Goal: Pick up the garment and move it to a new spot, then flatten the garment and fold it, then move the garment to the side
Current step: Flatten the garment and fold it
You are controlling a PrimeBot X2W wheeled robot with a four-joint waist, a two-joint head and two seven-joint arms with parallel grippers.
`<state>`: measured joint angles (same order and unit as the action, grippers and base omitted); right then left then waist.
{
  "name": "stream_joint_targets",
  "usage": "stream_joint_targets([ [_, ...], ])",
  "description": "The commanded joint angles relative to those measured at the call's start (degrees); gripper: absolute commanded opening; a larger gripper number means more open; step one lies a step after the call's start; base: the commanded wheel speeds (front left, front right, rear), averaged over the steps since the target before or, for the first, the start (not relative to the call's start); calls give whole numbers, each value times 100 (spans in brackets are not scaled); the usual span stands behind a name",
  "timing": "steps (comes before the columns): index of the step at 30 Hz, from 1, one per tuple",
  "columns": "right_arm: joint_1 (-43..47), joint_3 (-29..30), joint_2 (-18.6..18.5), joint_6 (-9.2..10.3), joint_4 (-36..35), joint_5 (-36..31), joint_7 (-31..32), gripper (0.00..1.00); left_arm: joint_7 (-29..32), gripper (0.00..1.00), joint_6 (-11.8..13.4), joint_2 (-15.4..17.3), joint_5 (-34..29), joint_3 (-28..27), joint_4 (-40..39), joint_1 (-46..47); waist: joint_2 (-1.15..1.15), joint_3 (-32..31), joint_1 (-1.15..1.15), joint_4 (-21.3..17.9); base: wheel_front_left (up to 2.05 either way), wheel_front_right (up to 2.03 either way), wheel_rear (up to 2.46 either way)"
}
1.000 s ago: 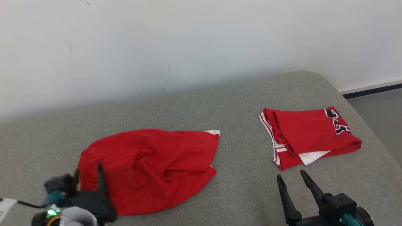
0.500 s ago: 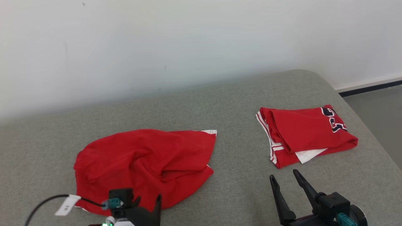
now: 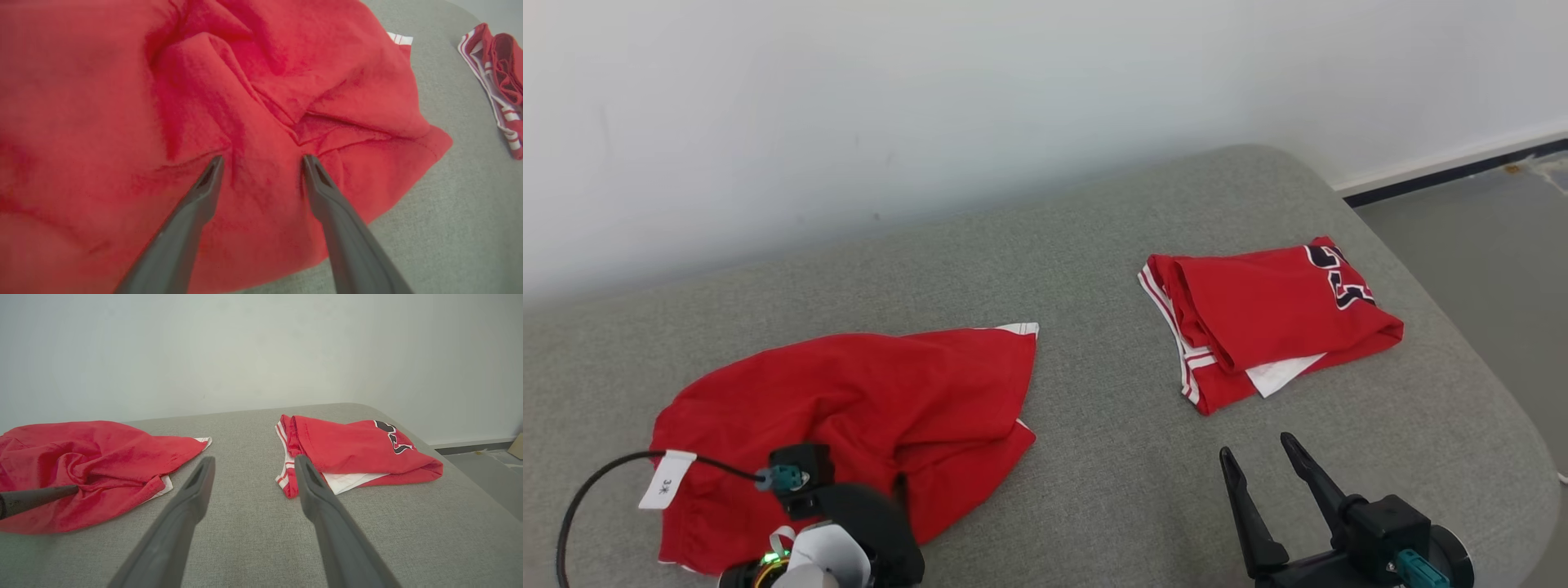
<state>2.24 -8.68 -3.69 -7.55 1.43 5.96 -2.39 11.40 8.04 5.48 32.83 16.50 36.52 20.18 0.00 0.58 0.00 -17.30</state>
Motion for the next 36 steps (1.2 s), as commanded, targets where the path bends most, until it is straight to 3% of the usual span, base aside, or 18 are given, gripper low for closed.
stream_joint_targets([
  [1,-36,6,4,15,22,18,-30,100,-31,28,-26,19,71,-32,63,153,0,74,0,-69,0,0,0],
  [2,-41,8,7,15,29,18,-39,100,-28,0,-40,43,48,-25,92,200,0,84,0,-76,0,0,0],
  [11,-124,-14,37,15,59,-11,-76,100,-211,0,-6,426,-165,-76,136,1006,0,260,0,-86,0,0,0],
  [20,-326,-275,54,15,143,-13,-108,100,-437,0,-254,914,-659,196,645,2085,0,618,0,-336,0,0,0],
  [21,-363,-294,53,15,153,-5,-122,100,-470,20,-305,944,-695,231,742,2160,0,669,0,-370,0,0,0],
  [22,-387,-302,55,15,165,-1,-130,100,-529,89,-339,949,-712,252,815,2222,0,706,0,-394,0,0,0],
  [23,-387,-302,55,15,165,-1,-130,100,-529,89,-339,949,-712,252,815,2222,0,706,0,-394,0,0,0],
  [24,-396,-298,57,15,176,-5,-135,100,-597,100,-355,925,-693,242,877,2258,0,735,0,-403,0,0,0],
  [29,-436,-142,62,15,224,-64,-159,100,-952,100,-459,812,-579,207,1165,2245,0,707,0,-266,0,0,0],
  [36,-362,15,6,15,165,-131,-77,100,-1647,100,-516,748,-501,138,979,1952,0,366,0,311,0,0,0],
])
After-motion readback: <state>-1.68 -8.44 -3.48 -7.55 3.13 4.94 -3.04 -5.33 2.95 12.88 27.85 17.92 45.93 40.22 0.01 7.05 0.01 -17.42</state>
